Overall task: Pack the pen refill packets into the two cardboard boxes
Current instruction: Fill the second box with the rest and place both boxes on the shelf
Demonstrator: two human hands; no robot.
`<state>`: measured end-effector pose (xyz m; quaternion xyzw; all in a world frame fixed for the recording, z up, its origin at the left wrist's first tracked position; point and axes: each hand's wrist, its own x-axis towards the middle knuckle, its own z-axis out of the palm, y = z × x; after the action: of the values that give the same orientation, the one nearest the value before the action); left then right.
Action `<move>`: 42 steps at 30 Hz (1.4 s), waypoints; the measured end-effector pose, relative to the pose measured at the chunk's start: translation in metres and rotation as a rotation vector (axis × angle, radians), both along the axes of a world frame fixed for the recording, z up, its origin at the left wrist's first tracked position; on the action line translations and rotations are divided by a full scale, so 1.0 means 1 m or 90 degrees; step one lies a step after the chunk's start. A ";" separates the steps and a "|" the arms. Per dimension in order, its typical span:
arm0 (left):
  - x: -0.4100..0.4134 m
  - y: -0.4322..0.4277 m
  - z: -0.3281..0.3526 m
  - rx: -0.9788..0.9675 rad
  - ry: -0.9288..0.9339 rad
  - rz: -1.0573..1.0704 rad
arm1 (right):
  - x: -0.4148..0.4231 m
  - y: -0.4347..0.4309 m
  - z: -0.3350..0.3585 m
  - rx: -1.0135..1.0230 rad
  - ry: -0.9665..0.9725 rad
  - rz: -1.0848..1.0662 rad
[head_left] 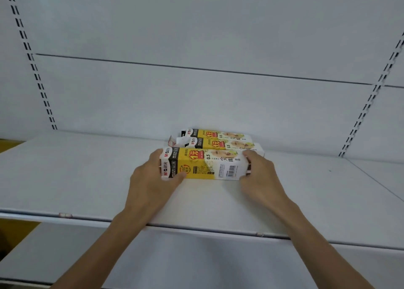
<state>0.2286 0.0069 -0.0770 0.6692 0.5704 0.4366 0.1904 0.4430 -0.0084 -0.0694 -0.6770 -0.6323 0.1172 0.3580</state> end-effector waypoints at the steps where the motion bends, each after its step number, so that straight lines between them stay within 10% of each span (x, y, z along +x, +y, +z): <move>1: 0.000 0.001 -0.001 0.004 0.029 -0.001 | 0.005 0.005 0.001 0.000 0.011 0.012; 8: 0.005 0.007 -0.009 0.060 0.228 0.029 | 0.045 0.042 0.016 0.034 -0.152 0.010; 13: 0.006 0.004 -0.015 0.260 0.450 -0.218 | 0.050 0.059 0.005 -0.030 -0.175 0.062; 29: 0.004 0.010 -0.021 0.243 0.447 -0.211 | 0.068 0.018 0.043 0.130 -0.006 -0.062; 34: 0.007 0.006 -0.015 0.205 0.291 -0.218 | 0.056 -0.003 0.060 0.117 0.159 -0.037; 42: 0.029 -0.017 0.045 0.169 -0.292 -0.167 | -0.050 -0.031 0.034 0.106 -0.002 0.120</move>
<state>0.2577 -0.0098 -0.0319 0.6400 0.3593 0.6188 0.2798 0.3930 -0.0398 -0.0358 -0.5827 -0.7013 0.0960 0.3993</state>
